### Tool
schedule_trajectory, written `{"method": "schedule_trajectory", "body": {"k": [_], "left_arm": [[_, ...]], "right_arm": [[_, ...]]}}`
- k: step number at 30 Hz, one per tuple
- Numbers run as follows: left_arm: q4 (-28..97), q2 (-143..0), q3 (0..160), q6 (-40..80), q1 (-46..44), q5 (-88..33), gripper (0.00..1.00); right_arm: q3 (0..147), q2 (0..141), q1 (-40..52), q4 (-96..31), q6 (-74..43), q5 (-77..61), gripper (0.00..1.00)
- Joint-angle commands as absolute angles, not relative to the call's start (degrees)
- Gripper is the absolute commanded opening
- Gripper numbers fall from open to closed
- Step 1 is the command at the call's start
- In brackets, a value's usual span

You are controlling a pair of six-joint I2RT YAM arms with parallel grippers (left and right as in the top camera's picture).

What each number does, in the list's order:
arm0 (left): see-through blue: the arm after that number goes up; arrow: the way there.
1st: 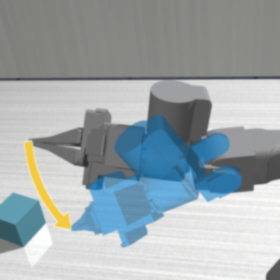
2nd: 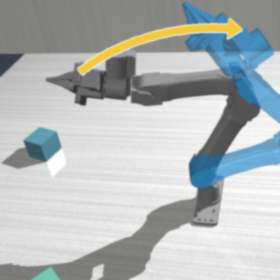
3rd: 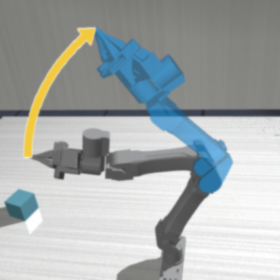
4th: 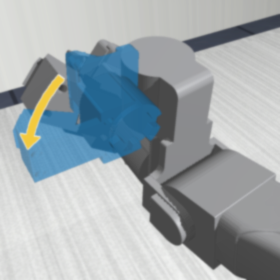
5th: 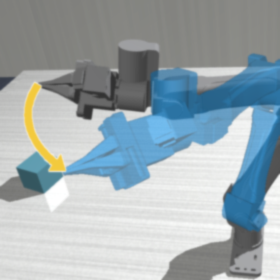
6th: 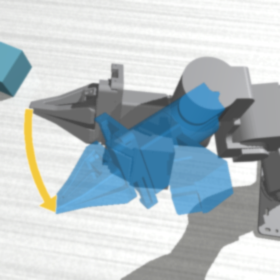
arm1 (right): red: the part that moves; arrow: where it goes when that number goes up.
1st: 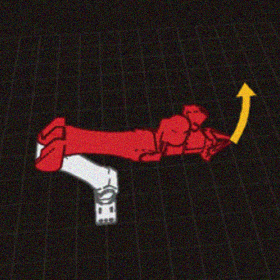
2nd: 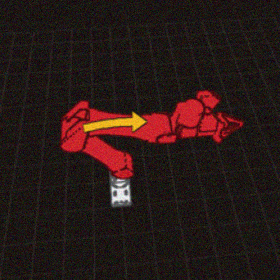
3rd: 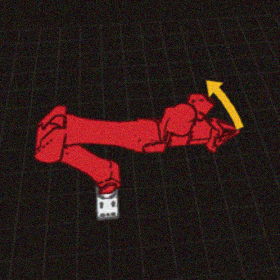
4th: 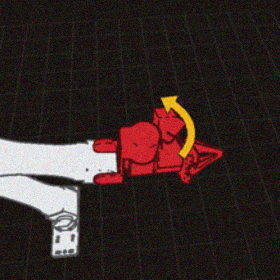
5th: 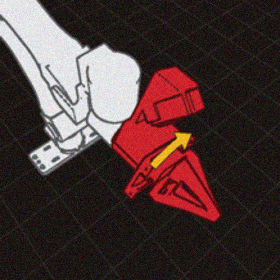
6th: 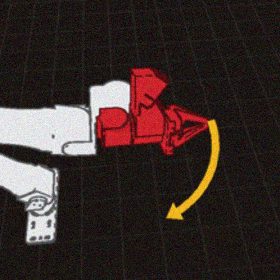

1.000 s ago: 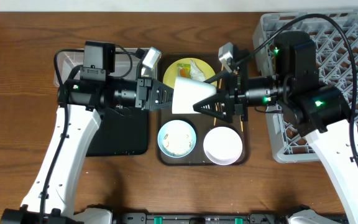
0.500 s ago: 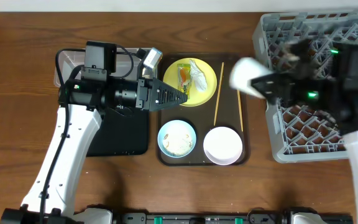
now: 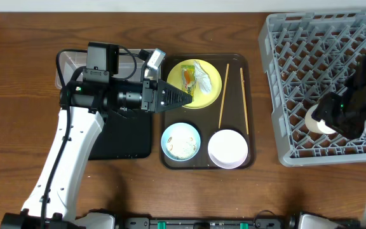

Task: Sort waste into correct bins and load items into the dishwasher rack
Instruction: 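Carry the cup with the right gripper and set it in the rack, then grasp the wrapper and tissue on the yellow plate, drop into clear bin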

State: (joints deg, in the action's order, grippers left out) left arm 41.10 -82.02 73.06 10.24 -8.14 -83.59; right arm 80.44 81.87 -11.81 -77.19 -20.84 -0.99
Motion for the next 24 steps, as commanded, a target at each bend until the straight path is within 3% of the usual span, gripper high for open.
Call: {"method": "schedule_trajectory", "body": {"k": [1,6,9,13,21,24], "left_arm": [[41.10,-81.62,73.63,9.23,-8.21,-83.26,0.69],[41.08,-81.62,73.63,9.23,-8.21,-82.85,0.68],[41.10,-81.62,73.63,9.23,-8.21,-82.37,0.69],[42.44,-81.62,73.63,9.30,-8.23,-75.68,0.68],[41.06,-82.06,73.65,13.61,-13.78,-29.45,0.66],[36.58,-84.36,73.93,13.58,-16.67,-18.44,0.66]], "right_arm": [[80.01,85.49,-11.92,-76.49,-22.26,0.58,0.58],[80.01,91.77,-10.90,-74.61,-22.24,-1.96,0.63],[80.01,94.32,-10.31,-73.67,-22.28,-2.57,0.82],[80.20,94.32,-10.33,-72.29,-22.26,-8.38,0.91],[81.34,83.64,-10.17,-66.26,-18.31,-22.09,0.89],[81.34,78.54,-9.17,-62.50,-17.04,-26.52,0.92]]}}
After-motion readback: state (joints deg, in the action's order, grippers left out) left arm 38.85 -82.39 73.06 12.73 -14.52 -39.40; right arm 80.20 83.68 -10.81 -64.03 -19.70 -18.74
